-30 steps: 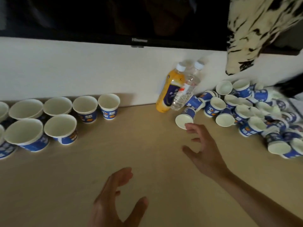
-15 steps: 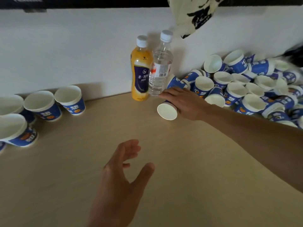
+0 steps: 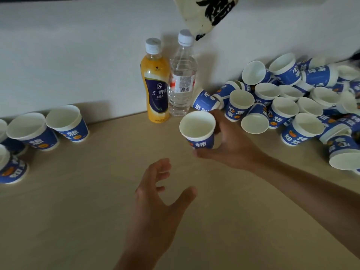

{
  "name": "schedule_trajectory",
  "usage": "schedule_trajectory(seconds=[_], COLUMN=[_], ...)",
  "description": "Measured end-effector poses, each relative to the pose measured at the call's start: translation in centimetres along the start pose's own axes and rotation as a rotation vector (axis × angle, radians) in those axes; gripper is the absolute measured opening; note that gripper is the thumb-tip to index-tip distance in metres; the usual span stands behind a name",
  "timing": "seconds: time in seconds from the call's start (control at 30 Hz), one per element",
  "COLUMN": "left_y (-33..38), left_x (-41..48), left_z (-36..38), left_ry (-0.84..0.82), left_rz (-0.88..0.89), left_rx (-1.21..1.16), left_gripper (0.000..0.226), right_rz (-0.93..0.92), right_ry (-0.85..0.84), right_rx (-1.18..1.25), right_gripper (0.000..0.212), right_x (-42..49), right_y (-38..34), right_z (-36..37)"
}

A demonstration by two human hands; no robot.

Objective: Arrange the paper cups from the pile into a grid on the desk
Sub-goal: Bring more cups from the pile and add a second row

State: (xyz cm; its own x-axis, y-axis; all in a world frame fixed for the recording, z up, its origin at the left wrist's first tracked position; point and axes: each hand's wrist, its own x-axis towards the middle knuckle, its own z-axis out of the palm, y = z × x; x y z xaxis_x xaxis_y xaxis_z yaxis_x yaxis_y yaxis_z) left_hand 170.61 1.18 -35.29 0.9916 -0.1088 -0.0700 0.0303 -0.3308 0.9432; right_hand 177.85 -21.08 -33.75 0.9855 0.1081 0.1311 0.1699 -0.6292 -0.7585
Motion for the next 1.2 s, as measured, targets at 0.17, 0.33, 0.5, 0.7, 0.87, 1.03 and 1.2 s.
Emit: schedule_trajectory(seconds=[0.17, 0.33, 0.5, 0.7, 0.87, 1.03, 1.2], left_y=[2.0, 3.3, 3.2, 2.3, 1.5, 0.8, -0.1], left_x=[2.7, 3.6, 3.5, 2.3, 1.1, 0.1, -0.8], left_z=[1.9, 2.7, 1.7, -0.1, -0.7, -1.7, -3.4], left_ry=[0.061, 0.039, 0.073, 0.126, 0.135, 0.124, 0.116], left_rz=[0.029, 0.103, 0.107, 0.093, 0.093, 0.096, 0.100], left_rx=[-0.109, -0.119, -0.075, -0.059, -0.058, -0.046, -0.039], left_gripper=[0.093, 0.069, 0.063, 0.063, 0.065, 0.067, 0.068], right_rz=[0.043, 0.035, 0.116, 0.094, 0.138, 0.135, 0.131], right_ry=[0.007, -0.030, -0.386, 0.081, 0.104, 0.127, 0.231], right_rx=[0.200, 0.211, 0.123, -0.309, -0.722, -0.870, -0.841], right_gripper=[0.070, 0.068, 0.084, 0.056, 0.062, 0.062, 0.072], right_x=[-3.0, -4.3, -3.8, 3.2, 9.7, 11.8, 11.4], right_y=[-1.9, -2.7, -0.9, 2.1, 2.8, 4.2, 4.6], right_z=[0.2, 0.2, -2.2, -2.7, -0.9, 0.2, 0.1])
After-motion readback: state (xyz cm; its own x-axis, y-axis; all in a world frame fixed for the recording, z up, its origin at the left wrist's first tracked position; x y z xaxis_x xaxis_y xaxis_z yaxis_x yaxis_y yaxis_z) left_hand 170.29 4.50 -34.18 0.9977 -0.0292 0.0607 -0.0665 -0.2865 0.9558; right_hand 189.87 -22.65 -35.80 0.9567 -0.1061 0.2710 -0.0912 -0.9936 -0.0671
